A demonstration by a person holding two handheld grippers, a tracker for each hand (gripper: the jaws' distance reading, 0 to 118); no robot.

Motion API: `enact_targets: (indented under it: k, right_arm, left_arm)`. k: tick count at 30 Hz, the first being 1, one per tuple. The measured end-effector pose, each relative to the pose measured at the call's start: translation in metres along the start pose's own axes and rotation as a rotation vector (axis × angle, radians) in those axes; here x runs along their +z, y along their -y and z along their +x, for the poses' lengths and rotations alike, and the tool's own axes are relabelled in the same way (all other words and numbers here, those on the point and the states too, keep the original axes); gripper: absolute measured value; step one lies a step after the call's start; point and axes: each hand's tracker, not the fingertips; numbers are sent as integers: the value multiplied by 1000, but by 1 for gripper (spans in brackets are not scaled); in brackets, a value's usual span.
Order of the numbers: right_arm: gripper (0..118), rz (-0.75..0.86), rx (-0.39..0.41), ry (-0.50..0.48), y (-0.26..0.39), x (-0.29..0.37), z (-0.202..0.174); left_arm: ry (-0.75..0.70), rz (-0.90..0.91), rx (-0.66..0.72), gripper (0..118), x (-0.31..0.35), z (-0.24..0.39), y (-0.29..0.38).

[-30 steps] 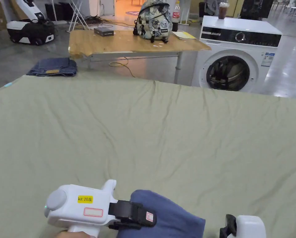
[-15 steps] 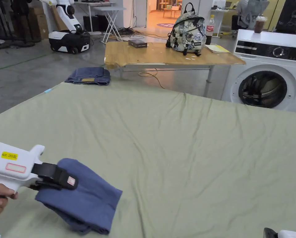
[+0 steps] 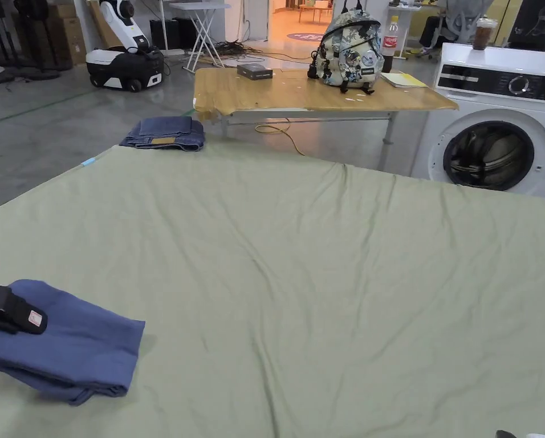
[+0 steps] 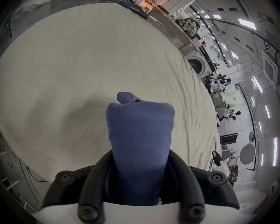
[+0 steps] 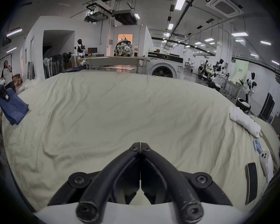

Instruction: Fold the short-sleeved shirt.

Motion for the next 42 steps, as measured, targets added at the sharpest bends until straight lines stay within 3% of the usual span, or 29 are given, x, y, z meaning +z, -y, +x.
enact_targets:
  k: [6, 7, 9, 10, 11, 16, 21, 24, 26, 31, 35, 37, 42]
  right_arm:
    - [0, 4, 3, -2, -1, -1, -3]
    - [0, 3, 0, -4, -1, -2, -3]
    - [0, 2, -3, -6, -1, -3, -3]
    - [0, 2, -4, -8, -1, -3, -3]
    - [0, 3, -5, -10, -1, -3, -4]
    - [0, 12, -13, -16, -2, -1, -1]
    - [0, 22, -24, -17, -3, 0, 2]
    - [0, 26, -29, -18, -2, 1, 4]
    - [0, 30, -37, -17, -2, 2, 6]
    - [0, 41, -57, -10, -3, 3, 9]
    - [0, 60, -70, -2, -8, 5, 12]
    - [0, 71, -73, 4, -12, 6, 14]
    - [0, 110, -94, 17, -24, 8, 20]
  left_arm:
    - [-66, 2, 6, 25, -2, 2, -2]
    - [-101, 8, -7, 29, -3, 5, -2]
    - [-184, 32, -39, 52, 0, 10, -4]
    - [-218, 41, -51, 76, 2, 14, -4]
    - [-246, 87, -63, 81, 6, 17, -7]
    - [-426, 197, -98, 81, 28, 16, -17]
    - [-280, 262, -106, 81, 27, 36, -8]
    - [-279, 301, -198, 75, 10, 59, 9]
    - [-240, 307, -222, 63, -8, 73, 22]
    - [-131, 312, -238, 15, -60, 105, 58]
    - [-67, 325, -293, 11, -107, 144, 90]
    - [-68, 341, -368, 2, -127, 169, 110]
    - [-83, 444, -480, 0, -167, 233, 154]
